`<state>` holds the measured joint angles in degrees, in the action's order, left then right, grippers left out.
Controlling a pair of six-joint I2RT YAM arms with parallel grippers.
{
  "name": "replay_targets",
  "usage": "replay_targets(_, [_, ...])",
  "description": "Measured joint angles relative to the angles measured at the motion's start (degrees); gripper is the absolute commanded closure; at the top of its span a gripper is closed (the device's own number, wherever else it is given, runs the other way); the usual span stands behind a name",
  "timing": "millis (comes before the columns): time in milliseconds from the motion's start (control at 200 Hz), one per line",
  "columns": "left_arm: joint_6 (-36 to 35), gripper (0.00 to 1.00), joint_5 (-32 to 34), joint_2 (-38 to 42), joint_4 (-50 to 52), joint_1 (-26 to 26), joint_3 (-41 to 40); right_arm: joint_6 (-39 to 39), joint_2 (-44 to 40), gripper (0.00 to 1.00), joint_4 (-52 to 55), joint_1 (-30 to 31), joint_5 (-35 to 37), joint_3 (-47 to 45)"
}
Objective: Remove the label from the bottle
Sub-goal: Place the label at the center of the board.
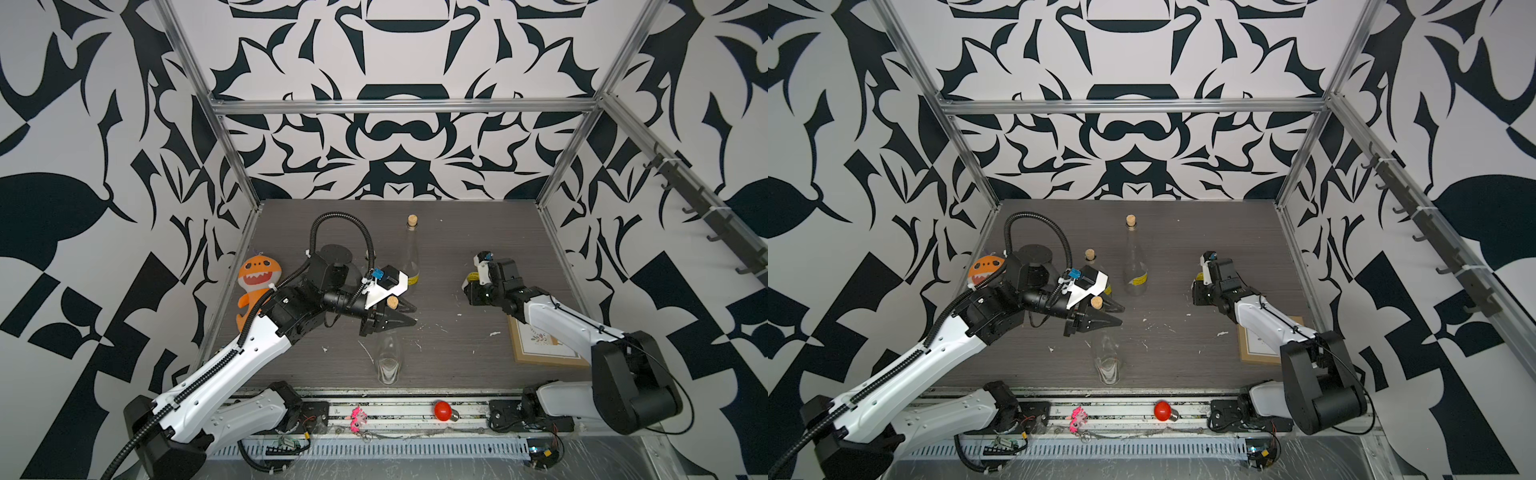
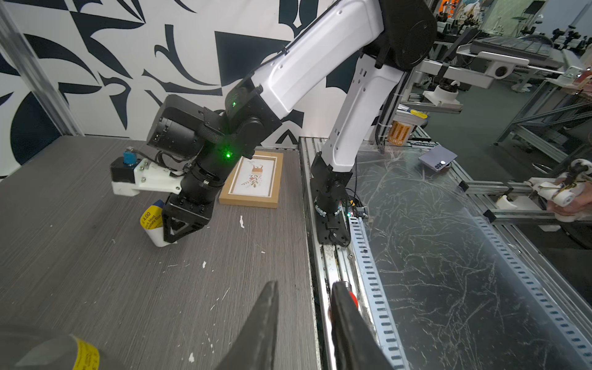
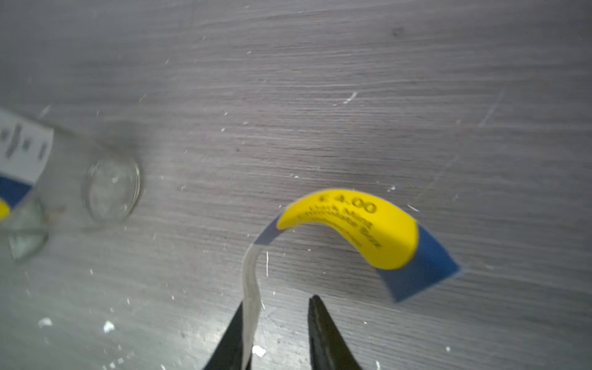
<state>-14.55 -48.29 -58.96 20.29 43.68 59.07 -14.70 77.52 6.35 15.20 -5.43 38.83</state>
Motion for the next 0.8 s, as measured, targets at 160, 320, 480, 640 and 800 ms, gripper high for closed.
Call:
replay_targets(160, [0.2,1.00,0.7,0.7,-0.9,0.0,-0.8,0.8,3.3,0.42,-0.5,0.0,5.4,3.0])
replay_targets(320, [0.5,1.00,1.2,1.5,-2.1,0.0,-1.3,1.4,5.4,0.34,-0.3,0.0,8.1,4.2])
replay_targets(480, [1.1,1.00,3.2,1.8,-3.0,0.1,-1.6,1.5,6.7,0.24,0.8,0.0,8.3,5.5])
replay_targets(640, [1.3,1.00,4.5,1.8,-4.2,0.1,-2.4,1.3,6.9,0.24,6.1,0.0,10.4,8.3])
replay_targets(800, [1.7,1.00,4.7,1.8,-4.4,0.1,-2.6,0.8,8.8,0.20,15.1,0.0,16.2,15.3])
